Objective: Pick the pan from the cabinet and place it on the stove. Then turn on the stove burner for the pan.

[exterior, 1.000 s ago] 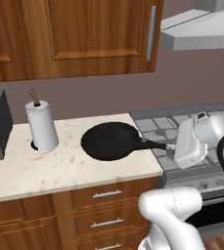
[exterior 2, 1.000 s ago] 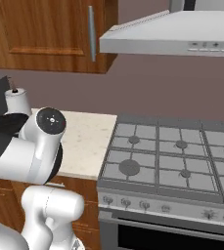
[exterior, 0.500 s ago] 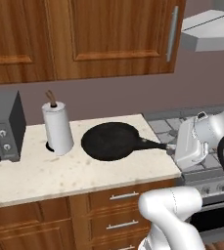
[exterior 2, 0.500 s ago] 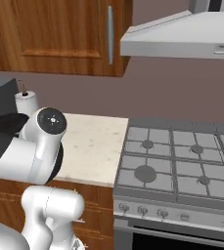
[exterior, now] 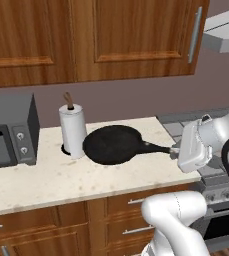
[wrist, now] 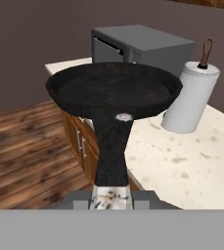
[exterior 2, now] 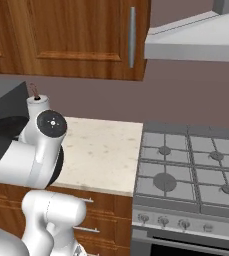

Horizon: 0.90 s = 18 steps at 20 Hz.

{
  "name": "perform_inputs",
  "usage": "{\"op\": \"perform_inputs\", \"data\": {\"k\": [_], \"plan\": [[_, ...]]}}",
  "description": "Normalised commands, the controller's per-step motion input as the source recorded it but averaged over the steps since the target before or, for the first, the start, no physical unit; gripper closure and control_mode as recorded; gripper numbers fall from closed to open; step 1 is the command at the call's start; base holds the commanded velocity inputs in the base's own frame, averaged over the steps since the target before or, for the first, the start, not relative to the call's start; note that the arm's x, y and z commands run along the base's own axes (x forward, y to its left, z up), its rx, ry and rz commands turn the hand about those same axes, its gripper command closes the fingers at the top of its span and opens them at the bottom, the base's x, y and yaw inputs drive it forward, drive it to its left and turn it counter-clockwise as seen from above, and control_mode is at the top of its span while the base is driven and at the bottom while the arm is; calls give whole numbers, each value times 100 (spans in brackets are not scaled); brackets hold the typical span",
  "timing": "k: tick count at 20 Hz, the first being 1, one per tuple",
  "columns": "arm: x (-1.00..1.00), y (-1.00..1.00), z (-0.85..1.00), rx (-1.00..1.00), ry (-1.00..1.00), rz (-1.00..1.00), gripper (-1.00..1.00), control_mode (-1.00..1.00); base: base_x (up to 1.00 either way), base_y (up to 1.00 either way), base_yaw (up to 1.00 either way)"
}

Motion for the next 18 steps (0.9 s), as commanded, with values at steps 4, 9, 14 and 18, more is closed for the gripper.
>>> {"op": "perform_inputs", "data": {"k": [4,9,14,18], "plan": [[0,0,0,0,0,0,100,100,29,24,0],[0,0,0,0,0,0,100,100,28,30,0],[0,0,0,0,0,0,100,100,25,43,0],[0,0,0,0,0,0,100,100,27,47,0]]}}
